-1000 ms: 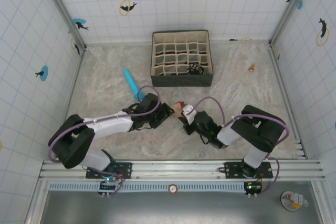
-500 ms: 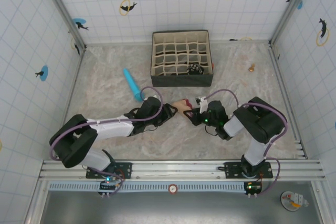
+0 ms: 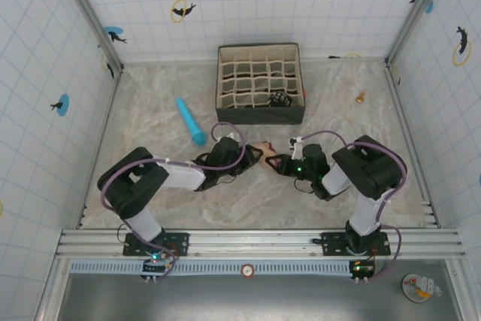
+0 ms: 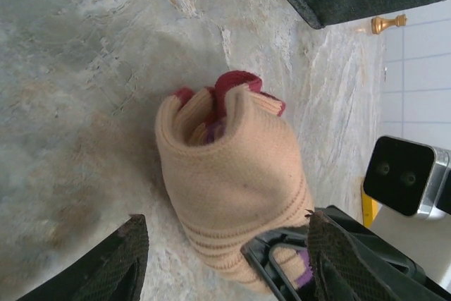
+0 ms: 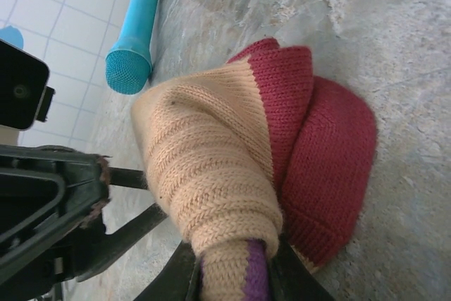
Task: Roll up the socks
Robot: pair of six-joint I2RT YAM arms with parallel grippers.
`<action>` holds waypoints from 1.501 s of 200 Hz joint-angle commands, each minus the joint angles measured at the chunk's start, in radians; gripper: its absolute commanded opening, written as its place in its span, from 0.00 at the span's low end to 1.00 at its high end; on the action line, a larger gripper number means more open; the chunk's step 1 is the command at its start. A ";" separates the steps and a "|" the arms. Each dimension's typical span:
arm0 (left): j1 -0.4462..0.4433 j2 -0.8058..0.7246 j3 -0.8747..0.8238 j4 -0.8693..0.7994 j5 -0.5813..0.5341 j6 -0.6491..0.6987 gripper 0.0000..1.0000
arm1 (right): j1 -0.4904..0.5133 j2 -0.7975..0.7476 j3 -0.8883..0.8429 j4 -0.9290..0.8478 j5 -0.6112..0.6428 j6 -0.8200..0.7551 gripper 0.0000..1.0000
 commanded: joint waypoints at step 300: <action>0.028 0.178 0.214 -0.116 0.205 0.327 0.00 | -0.109 -0.451 0.148 -1.015 0.038 -0.267 0.83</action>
